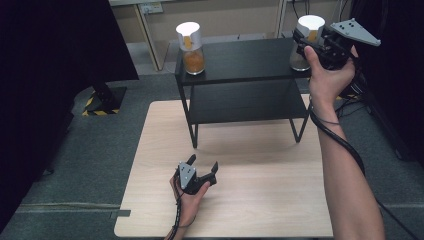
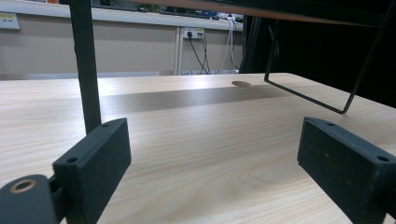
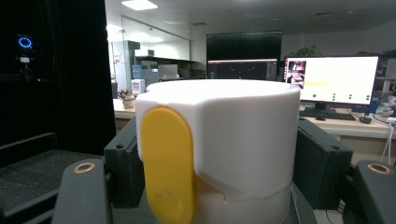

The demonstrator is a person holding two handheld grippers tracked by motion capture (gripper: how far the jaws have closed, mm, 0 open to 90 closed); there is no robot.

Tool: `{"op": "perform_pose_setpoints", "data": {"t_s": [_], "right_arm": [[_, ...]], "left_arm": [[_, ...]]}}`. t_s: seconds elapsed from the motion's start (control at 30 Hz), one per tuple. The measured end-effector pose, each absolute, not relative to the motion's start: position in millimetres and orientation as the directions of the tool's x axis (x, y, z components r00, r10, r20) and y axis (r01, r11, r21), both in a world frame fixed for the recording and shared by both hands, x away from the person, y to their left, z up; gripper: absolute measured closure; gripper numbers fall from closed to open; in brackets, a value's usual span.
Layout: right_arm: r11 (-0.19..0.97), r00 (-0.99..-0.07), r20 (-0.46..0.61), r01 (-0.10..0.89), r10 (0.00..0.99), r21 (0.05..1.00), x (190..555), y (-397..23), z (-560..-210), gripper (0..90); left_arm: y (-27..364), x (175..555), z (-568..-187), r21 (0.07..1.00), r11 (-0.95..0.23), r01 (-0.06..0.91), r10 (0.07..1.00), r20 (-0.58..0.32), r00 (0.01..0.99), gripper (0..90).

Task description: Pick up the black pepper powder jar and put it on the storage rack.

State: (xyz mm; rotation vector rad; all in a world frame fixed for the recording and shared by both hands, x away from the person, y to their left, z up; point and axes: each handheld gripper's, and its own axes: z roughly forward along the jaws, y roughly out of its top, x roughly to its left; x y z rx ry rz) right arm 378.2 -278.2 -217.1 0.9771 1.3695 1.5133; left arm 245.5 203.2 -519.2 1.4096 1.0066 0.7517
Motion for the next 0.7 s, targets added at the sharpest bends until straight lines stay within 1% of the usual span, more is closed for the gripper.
{"op": "perform_pose_setpoints", "data": {"t_s": [0.2, 0.47, 0.7], "right_arm": [[-0.052, -0.335, 0.023, -0.077, 0.942, 0.996, 378, -280, -216, 25.4], [-0.056, -0.348, 0.034, -0.055, 0.937, 0.997, 373, -283, -209, 11.1], [-0.056, -0.355, 0.034, -0.053, 0.934, 0.997, 365, -284, -208, 7.4]], "left_arm": [[203, 246, -519, 0.987, 0.064, 0.145, 0.900, -0.120, 0.419, 9.1], [203, 246, -519, 0.988, 0.061, 0.145, 0.901, -0.117, 0.418, 9.2], [203, 246, -519, 0.988, 0.061, 0.145, 0.901, -0.117, 0.419, 9.1]]}}
